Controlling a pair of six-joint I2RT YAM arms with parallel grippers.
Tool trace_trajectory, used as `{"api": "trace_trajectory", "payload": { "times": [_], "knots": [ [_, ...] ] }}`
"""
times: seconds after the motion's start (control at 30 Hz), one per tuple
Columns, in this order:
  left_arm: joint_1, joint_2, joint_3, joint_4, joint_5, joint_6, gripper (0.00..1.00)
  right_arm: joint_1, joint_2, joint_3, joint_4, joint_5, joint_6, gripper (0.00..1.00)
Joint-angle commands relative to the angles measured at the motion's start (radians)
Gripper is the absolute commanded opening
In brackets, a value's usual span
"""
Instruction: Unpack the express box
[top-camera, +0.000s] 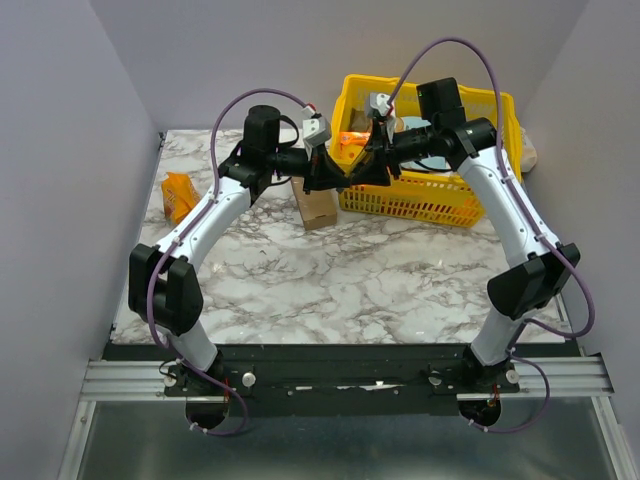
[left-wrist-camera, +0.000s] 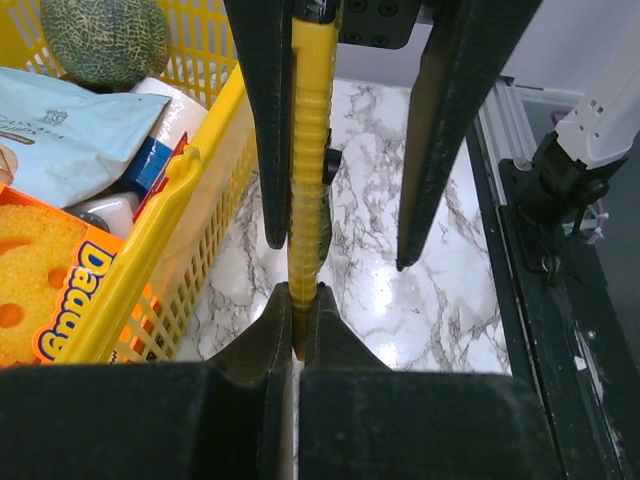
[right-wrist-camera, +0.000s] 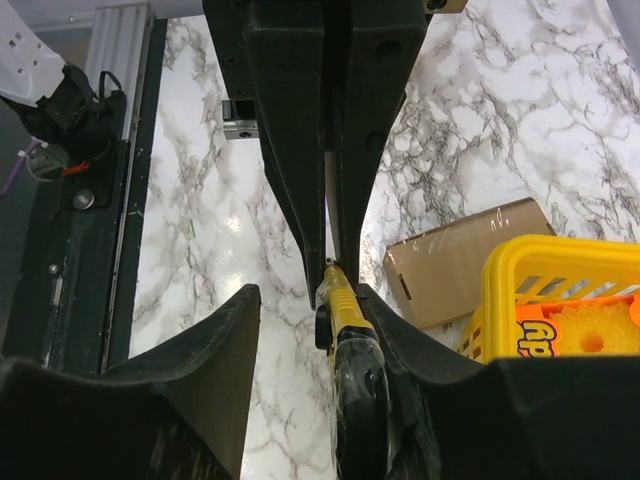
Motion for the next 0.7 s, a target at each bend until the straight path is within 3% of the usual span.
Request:
{"api": "trace_trajectory", "payload": {
  "times": [0.0,0.47,0.67],
  "knots": [
    [-0.005,0.022,0.050,-0.024,-0.030,0.020,0.00,0.016,0.023,0.036,-0.032,-0.001,-0.015,0.47],
    [-0.005,0.039,0.065,-0.067,-0.049,0.058,0.00,0.026,0.039,0.066,-0.050,0.033,-0.039,0.34],
    [-0.005,0.039,0.070,-0.069,-0.068,0.069,0.00,0.027,0.046,0.068,-0.063,0.067,-0.056,0.09]
  ]
}}
